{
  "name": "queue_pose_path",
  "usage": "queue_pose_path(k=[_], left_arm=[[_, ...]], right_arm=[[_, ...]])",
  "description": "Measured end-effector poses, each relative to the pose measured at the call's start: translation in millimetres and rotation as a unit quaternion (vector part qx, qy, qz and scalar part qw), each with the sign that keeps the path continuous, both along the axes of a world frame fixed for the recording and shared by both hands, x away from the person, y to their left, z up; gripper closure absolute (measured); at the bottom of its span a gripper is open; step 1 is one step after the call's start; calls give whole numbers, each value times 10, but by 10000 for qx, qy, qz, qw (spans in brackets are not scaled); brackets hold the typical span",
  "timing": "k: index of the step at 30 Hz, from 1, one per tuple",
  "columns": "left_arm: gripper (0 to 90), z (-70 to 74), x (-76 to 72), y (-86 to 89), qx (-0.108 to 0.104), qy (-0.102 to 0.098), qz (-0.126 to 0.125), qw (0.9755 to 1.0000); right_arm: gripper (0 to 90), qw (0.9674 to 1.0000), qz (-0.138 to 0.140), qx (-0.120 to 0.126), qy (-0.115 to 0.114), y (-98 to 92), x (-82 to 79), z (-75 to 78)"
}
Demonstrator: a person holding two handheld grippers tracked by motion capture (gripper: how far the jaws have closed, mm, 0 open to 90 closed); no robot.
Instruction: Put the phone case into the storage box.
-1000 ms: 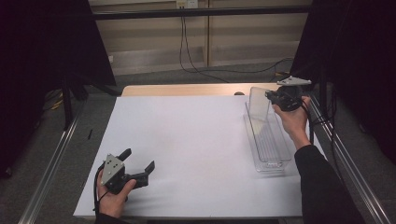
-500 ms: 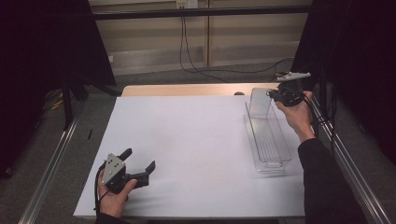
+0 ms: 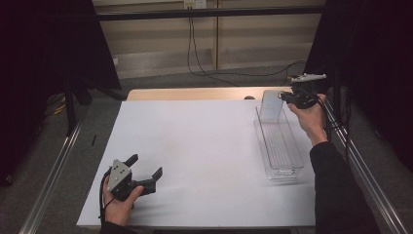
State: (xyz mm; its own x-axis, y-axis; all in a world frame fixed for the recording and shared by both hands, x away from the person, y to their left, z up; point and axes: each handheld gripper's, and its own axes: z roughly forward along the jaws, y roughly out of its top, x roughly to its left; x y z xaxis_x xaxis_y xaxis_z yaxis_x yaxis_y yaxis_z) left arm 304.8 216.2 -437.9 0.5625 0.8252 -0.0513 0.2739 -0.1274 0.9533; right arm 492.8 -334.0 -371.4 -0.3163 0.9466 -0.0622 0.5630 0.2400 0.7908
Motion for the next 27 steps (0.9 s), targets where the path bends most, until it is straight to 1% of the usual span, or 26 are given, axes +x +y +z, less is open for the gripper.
queue_pose_path(k=[1,2,4,5,6,10,14,19,27], left_arm=[[28,0,6,-6,-16,4,-5,10000],[28,1,11,-9,12,0,-8,10000],[28,-3,19,-31,-30,10,-17,10000],[28,-1,26,-31,36,-6,-38,10000],[28,-3,30,-37,0,-6,-51,10000],[28,-4,40,-39,15,-10,-72,10000],[28,-2,34,-37,6,-2,-53,10000],[28,1,27,-29,6,-1,-42,10000],[30,3,27,-16,3,-36,-2,10000]], right_arm=[[838,10000,-18,13,3,-6,3,-4],[839,10000,-29,64,-4,-17,9,-10],[839,9999,-23,102,-23,-21,14,-16],[840,9999,-31,120,-22,-23,15,-17],[841,9999,-23,157,-30,-28,17,-20],[841,9998,-19,182,-23,-32,21,-21],[842,9996,-69,259,-61,-22,37,-33],[841,9994,-123,319,-12,-32,59,-35],[843,9986,-163,492,-39,-60,78,-60]])
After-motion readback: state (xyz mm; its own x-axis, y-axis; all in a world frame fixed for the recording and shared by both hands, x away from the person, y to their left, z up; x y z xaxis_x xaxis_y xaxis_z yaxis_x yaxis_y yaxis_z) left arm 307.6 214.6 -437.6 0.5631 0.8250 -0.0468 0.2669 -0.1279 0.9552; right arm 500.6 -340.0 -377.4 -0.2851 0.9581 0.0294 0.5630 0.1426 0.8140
